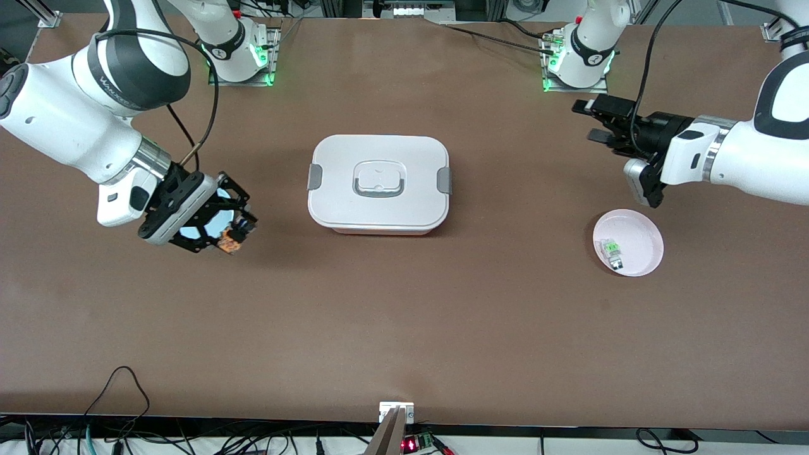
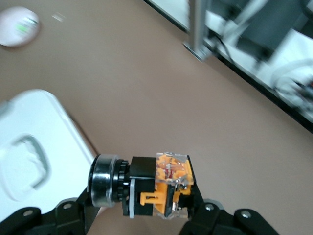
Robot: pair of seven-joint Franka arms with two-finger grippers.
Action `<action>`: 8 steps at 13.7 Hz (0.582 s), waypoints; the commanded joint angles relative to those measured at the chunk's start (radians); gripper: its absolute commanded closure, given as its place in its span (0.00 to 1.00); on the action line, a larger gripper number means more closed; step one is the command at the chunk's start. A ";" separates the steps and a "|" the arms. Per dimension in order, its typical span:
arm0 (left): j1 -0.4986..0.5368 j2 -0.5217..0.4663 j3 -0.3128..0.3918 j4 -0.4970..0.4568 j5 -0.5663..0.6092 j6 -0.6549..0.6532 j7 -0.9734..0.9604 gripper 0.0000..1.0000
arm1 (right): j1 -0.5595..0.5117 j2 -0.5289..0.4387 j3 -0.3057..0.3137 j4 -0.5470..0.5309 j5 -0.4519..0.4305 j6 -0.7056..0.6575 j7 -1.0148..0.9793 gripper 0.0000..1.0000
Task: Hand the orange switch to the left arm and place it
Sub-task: 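Carry the switch over the box with the right gripper while the left gripper approaches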
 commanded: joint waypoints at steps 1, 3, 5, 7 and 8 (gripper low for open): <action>-0.009 -0.008 -0.020 -0.096 -0.213 0.147 0.048 0.00 | -0.007 0.004 0.034 0.026 0.176 -0.020 -0.141 0.64; -0.009 -0.007 -0.044 -0.160 -0.400 0.230 0.050 0.00 | -0.003 0.005 0.055 0.026 0.248 -0.020 -0.198 0.64; -0.021 -0.007 -0.067 -0.206 -0.536 0.266 0.050 0.00 | -0.001 0.008 0.086 0.035 0.336 -0.018 -0.223 0.64; -0.026 -0.005 -0.089 -0.290 -0.638 0.334 0.065 0.00 | 0.010 0.014 0.107 0.058 0.409 -0.018 -0.235 0.64; -0.026 0.007 -0.119 -0.308 -0.723 0.356 0.093 0.00 | 0.019 0.024 0.109 0.079 0.426 -0.020 -0.235 0.64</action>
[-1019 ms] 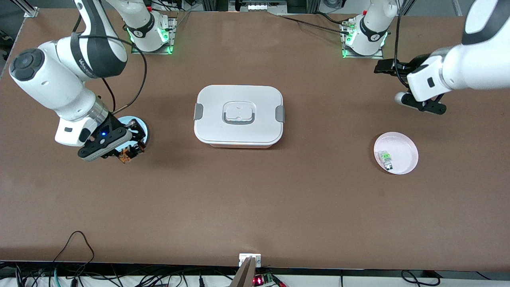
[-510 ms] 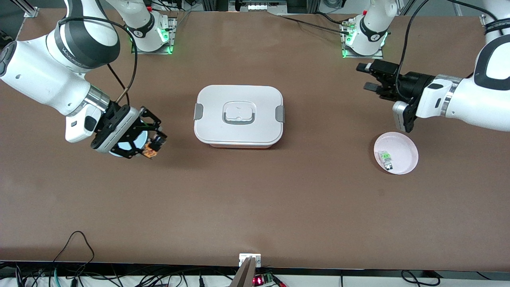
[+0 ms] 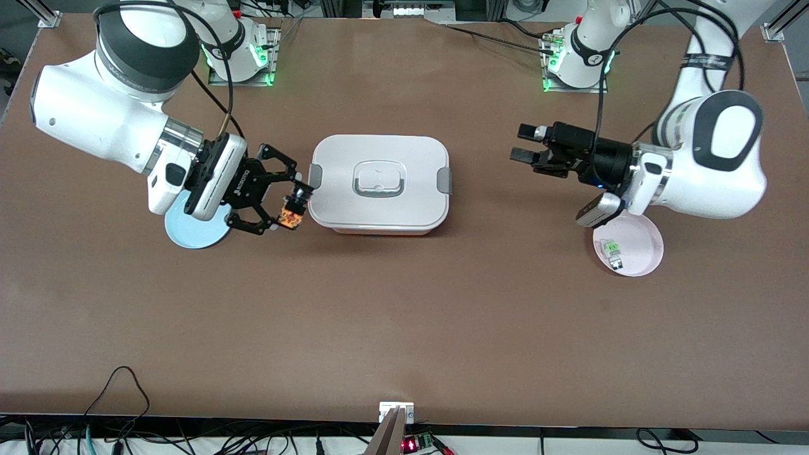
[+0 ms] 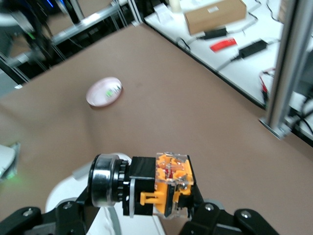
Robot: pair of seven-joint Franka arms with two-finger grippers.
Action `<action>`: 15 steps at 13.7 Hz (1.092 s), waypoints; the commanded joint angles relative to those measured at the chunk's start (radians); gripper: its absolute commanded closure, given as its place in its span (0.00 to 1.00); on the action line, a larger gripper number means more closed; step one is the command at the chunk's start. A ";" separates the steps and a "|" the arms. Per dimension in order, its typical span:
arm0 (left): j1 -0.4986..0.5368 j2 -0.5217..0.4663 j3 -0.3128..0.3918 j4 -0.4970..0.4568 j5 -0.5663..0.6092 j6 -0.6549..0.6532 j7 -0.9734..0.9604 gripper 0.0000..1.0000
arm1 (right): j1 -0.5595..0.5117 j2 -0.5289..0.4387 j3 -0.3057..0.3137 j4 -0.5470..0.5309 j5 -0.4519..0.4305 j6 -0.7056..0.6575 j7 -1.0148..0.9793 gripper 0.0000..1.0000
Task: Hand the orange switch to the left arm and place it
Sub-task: 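Carry the switch over the box with the right gripper while the left gripper approaches, then grasp the orange switch with the left gripper beside the right gripper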
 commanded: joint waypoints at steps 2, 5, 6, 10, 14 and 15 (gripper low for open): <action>0.000 0.013 -0.086 -0.073 -0.222 0.126 0.074 0.00 | 0.030 0.033 0.019 0.082 0.057 -0.015 -0.032 0.64; -0.007 0.058 -0.289 -0.071 -0.462 0.376 0.170 0.00 | 0.050 0.039 0.043 0.086 0.074 -0.006 -0.171 0.64; -0.007 0.069 -0.342 -0.062 -0.510 0.466 0.197 0.00 | 0.060 0.040 0.042 0.086 0.095 -0.006 -0.222 0.64; -0.026 0.107 -0.364 -0.028 -0.538 0.500 0.202 0.01 | 0.103 0.046 0.043 0.084 0.144 0.020 -0.349 0.64; -0.076 0.112 -0.362 0.018 -0.575 0.595 0.202 0.01 | 0.157 0.046 0.042 0.084 0.149 0.054 -0.331 0.64; -0.076 0.118 -0.362 0.030 -0.561 0.606 0.202 0.01 | 0.169 0.046 0.042 0.084 0.149 0.072 -0.326 0.64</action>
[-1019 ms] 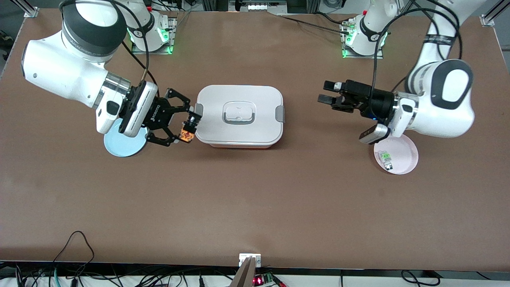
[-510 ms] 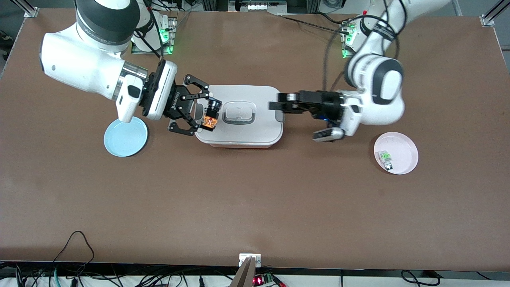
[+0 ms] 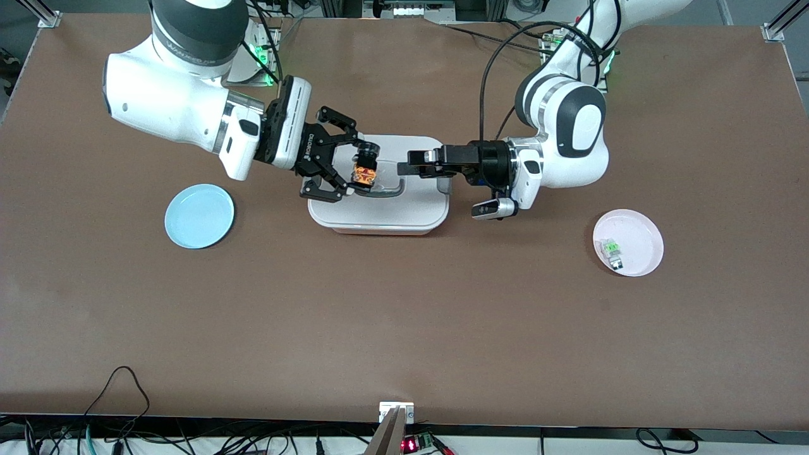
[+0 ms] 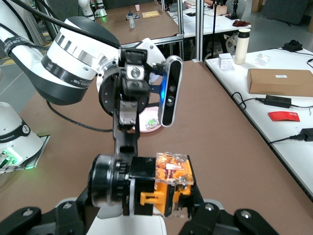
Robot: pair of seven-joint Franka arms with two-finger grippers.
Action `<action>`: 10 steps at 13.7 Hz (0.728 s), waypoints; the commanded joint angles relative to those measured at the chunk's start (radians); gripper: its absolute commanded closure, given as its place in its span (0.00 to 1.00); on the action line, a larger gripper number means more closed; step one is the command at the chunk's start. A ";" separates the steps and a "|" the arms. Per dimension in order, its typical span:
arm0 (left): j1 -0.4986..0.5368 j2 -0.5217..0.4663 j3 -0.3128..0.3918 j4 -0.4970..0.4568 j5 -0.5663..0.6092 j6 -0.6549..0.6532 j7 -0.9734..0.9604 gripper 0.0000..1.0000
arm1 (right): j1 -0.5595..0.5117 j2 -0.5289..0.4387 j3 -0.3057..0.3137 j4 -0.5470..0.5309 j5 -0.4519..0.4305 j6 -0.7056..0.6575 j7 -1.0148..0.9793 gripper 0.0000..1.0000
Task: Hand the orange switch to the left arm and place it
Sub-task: 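Grasp the orange switch with the left gripper beside the right gripper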
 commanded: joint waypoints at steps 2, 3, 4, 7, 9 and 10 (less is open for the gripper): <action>-0.017 0.026 -0.003 0.052 -0.015 0.038 0.023 0.03 | 0.042 0.017 0.001 0.018 0.026 0.050 -0.006 0.64; -0.020 0.027 -0.003 0.063 -0.015 0.039 0.023 0.06 | 0.042 0.017 0.001 0.013 0.028 0.049 -0.004 0.64; -0.028 0.027 -0.003 0.064 -0.015 0.039 0.023 0.15 | 0.042 0.017 -0.001 0.009 0.026 0.043 0.003 0.64; -0.028 0.026 -0.002 0.063 -0.014 0.039 0.038 1.00 | 0.042 0.017 -0.001 0.005 0.026 0.041 -0.001 0.64; -0.030 0.035 -0.003 0.063 -0.014 0.039 0.110 1.00 | 0.048 0.020 -0.001 0.004 0.026 0.047 0.002 0.64; -0.030 0.045 -0.003 0.063 -0.015 0.038 0.123 1.00 | 0.048 0.019 -0.001 0.002 0.026 0.046 0.002 0.64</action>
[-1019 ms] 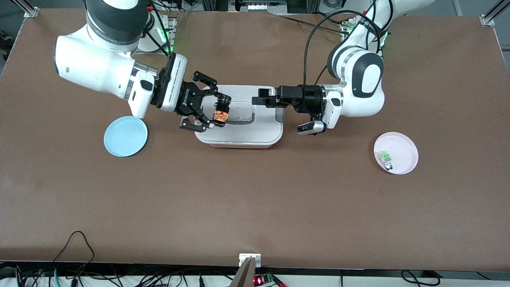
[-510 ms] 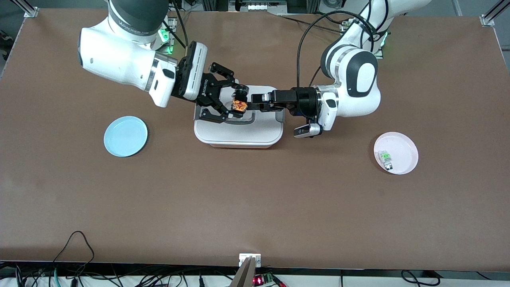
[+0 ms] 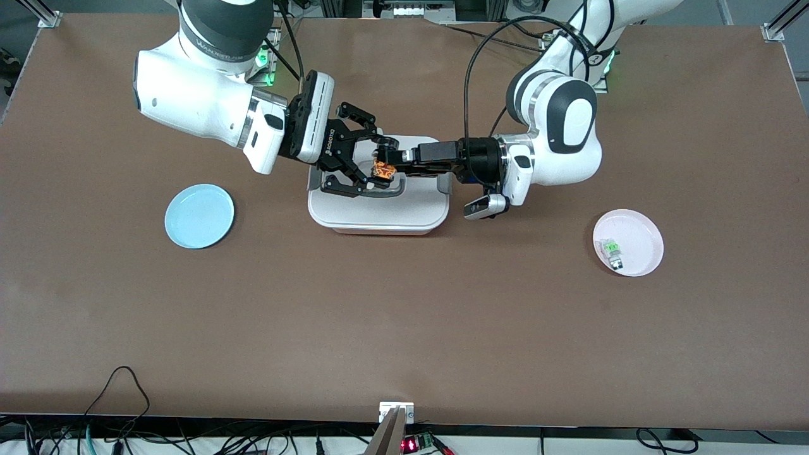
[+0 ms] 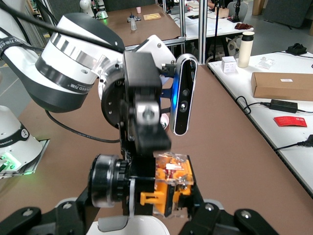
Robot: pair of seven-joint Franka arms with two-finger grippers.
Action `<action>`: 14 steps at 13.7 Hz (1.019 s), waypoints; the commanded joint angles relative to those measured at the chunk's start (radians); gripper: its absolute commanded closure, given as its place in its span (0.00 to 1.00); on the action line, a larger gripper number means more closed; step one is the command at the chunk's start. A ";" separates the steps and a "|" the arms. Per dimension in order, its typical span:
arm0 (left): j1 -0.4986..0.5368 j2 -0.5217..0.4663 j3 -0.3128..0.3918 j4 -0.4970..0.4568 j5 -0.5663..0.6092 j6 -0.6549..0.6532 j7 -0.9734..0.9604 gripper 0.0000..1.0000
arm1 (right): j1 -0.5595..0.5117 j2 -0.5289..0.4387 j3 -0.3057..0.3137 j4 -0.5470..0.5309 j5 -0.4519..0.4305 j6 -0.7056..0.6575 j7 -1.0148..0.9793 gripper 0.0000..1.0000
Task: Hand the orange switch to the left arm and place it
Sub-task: 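Grasp the orange switch with the left gripper beside the right gripper, then open the right gripper and withdraw while the left gripper carries the switch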
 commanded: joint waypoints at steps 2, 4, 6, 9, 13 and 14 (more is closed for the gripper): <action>-0.004 0.026 -0.005 0.028 -0.016 0.005 0.057 1.00 | 0.009 0.002 0.000 -0.001 0.017 0.003 0.002 0.63; -0.001 0.026 -0.005 0.030 -0.016 0.004 0.054 1.00 | 0.015 0.000 0.000 -0.001 0.017 0.006 0.008 0.57; 0.002 0.026 -0.005 0.030 -0.016 0.004 0.052 1.00 | 0.013 -0.003 0.000 -0.001 0.017 -0.002 0.098 0.00; 0.006 0.023 -0.005 0.030 -0.016 0.002 0.048 1.00 | 0.015 -0.009 0.000 0.005 0.015 -0.002 0.126 0.00; 0.015 0.020 0.004 0.030 0.010 0.002 0.043 1.00 | 0.012 -0.031 -0.009 0.011 0.014 -0.003 0.126 0.00; 0.022 0.017 0.009 0.031 0.075 0.002 0.041 1.00 | 0.010 -0.037 -0.014 0.011 0.014 -0.003 0.126 0.00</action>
